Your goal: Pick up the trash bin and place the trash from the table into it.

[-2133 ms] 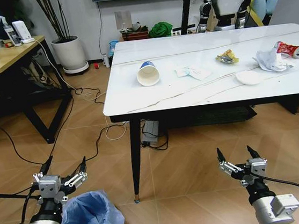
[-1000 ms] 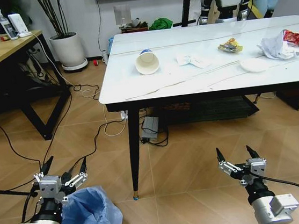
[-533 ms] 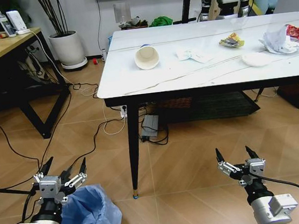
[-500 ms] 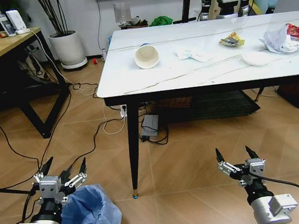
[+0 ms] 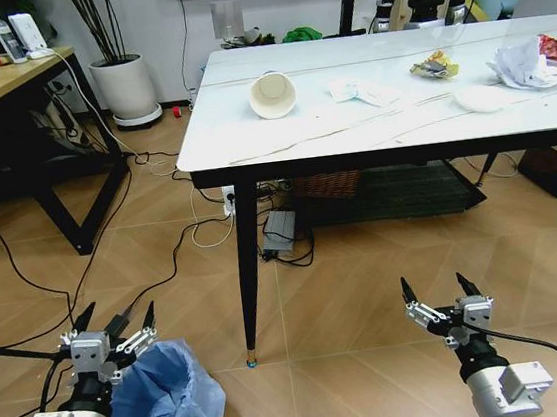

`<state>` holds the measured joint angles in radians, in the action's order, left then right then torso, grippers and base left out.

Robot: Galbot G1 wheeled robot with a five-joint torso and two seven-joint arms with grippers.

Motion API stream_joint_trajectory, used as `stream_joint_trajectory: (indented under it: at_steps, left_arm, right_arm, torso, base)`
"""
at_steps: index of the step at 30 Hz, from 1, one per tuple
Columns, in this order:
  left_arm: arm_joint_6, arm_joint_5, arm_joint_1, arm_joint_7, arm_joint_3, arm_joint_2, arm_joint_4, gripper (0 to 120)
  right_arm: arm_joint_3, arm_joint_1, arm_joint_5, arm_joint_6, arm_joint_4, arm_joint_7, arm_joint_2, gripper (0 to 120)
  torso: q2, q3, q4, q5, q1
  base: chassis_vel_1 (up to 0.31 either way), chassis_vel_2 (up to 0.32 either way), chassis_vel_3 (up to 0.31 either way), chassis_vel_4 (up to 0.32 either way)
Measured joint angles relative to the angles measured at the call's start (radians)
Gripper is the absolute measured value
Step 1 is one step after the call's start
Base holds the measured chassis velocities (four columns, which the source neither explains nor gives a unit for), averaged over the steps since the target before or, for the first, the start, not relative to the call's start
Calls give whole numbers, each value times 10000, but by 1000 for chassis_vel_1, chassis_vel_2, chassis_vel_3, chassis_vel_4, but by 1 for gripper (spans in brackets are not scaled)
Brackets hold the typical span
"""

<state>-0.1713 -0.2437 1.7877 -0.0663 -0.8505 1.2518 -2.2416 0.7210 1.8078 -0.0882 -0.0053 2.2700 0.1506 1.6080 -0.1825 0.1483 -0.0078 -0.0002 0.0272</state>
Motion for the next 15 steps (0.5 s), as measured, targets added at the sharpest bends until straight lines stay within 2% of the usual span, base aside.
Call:
stream_joint_trajectory:
  at_steps: [2,4,8,12,15]
  left_arm:
    - [-818,-350,-80,80,-146,-565,506,100]
    - [-990,-370,-93,80,-166,-656,598,100]
    - [-2536,-637,-207,279,9,-1276,1317,100]
    - [-3096,-801,-459,347,136,-1565,1888,100]
    - [-3166,-939,-728,401,180,-1718,2374,100]
  right_arm:
    - [-29,-16,-20,57,-126,-8,0,100]
    - [-42,-27,-26,61,-161,-9,0,100]
    - [-86,-167,-127,6,-419,-2,0,100]
    - [-60,-194,-275,-55,-569,3,0,100]
    - [-30,-264,-343,-72,-723,18,0,100]
  torso:
    - [-4,6,-3,0,1]
    - [-5,8,-3,1,0]
    - [-29,25,1,0,6]
    - [-45,35,-1,-2,13]
    - [-54,40,-2,3,15]
  base:
    - [0,0,0,0]
    - [0,0,0,0]
    - [0,0,0,0]
    - [0,0,0,0]
    - [0,0,0,0]
